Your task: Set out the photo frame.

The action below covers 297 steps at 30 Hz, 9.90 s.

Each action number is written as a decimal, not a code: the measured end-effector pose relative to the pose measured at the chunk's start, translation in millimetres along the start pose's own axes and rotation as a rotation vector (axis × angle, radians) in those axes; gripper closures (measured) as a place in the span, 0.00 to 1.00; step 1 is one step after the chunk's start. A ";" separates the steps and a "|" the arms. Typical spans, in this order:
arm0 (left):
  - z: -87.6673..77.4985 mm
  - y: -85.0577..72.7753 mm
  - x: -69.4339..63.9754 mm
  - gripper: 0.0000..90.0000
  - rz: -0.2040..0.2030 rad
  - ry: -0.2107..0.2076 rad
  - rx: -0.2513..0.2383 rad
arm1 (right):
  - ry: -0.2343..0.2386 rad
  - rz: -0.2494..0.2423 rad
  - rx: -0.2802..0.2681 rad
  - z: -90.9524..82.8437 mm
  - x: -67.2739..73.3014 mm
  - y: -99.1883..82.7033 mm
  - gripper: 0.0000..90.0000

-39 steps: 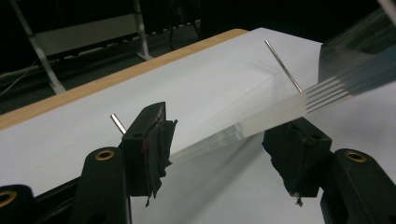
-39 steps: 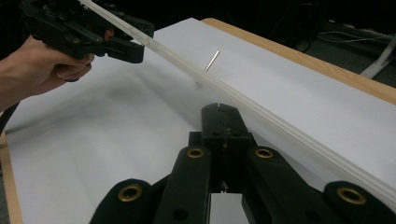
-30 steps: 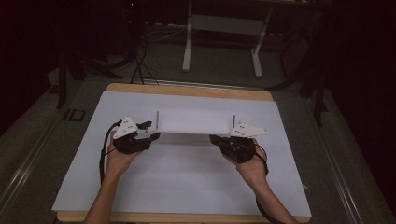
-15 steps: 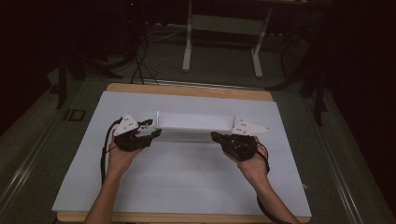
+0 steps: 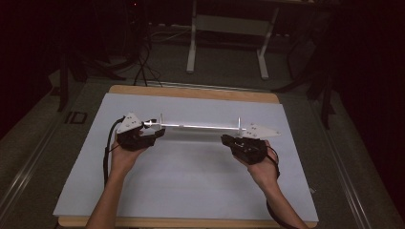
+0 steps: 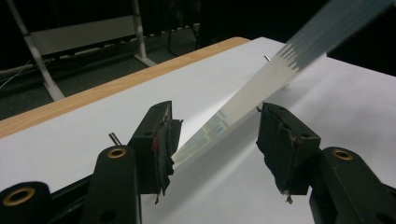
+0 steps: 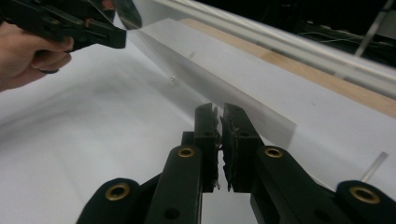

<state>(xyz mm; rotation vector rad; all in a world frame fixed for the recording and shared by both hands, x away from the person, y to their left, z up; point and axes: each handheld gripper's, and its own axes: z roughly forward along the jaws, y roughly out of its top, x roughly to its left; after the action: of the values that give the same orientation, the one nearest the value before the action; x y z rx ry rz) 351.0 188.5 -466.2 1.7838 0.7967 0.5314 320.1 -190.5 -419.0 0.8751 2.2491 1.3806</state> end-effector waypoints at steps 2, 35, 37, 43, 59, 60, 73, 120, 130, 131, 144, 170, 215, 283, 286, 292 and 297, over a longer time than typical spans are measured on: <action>0.4 1.0 0.9 0.51 -0.001 0.000 0.002 | -0.009 0.004 0.002 -0.5 -2.4 -1.5 0.93; 7.6 13.4 8.7 0.52 -0.039 0.021 0.010 | -0.181 0.045 0.002 -15.2 -44.5 -20.7 0.73; 8.0 13.5 8.9 0.52 -0.039 0.023 0.008 | -0.180 0.043 0.002 -16.8 -47.4 -21.3 0.72; 8.2 13.8 9.0 0.52 -0.044 0.025 0.008 | -0.198 0.068 0.005 -19.4 -57.4 -24.7 0.68; 11.2 16.3 11.7 0.52 -0.053 0.033 0.000 | -0.228 0.073 -0.017 -18.7 -79.2 -25.8 0.61; 11.4 16.5 11.9 0.52 -0.055 0.034 0.000 | -0.221 0.073 -0.021 -18.2 -79.9 -25.2 0.60; 12.8 16.4 13.2 0.52 -0.054 0.037 -0.011 | -0.185 0.030 -0.048 -0.6 -87.2 -19.3 0.57; 42.0 17.4 23.8 0.40 -0.053 0.029 -0.113 | -0.130 -0.024 -0.108 38.2 -106.7 -20.3 0.45; 44.6 20.2 22.1 0.40 -0.025 0.066 -0.115 | -0.154 0.006 -0.110 41.1 -106.0 -16.3 0.43; 44.8 20.3 22.3 0.40 -0.025 0.067 -0.115 | -0.154 0.006 -0.110 41.3 -106.3 -16.0 0.43; 50.8 25.7 23.7 0.39 -0.023 0.101 -0.110 | -0.157 0.023 -0.095 45.5 -111.5 -10.1 0.42; 59.6 40.2 28.1 0.37 -0.090 0.105 -0.035 | -0.132 0.088 -0.040 42.5 -122.1 9.2 0.43; 20.4 38.6 4.1 0.37 -0.164 0.082 0.081 | -0.068 0.171 0.007 18.1 -87.7 -1.4 0.46; 0.6 18.8 9.8 0.43 -0.212 0.034 -0.005 | -0.069 0.160 0.005 6.3 -88.5 -28.0 0.47; -7.8 17.0 10.7 0.43 -0.212 0.035 -0.017 | -0.070 0.161 0.005 2.5 -88.2 -31.2 0.46; -22.0 12.8 10.0 0.47 -0.195 0.042 -0.022 | -0.084 0.144 0.024 -6.0 -89.5 -38.3 0.46; -31.9 6.9 12.0 0.48 -0.204 0.062 -0.030 | -0.084 0.168 0.013 -17.0 -94.5 -45.8 0.47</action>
<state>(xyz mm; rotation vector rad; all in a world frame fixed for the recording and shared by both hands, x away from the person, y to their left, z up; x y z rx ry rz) 339.0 216.4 -449.1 1.6422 0.9961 0.4627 365.8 -280.1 -453.4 1.1271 2.1654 1.3740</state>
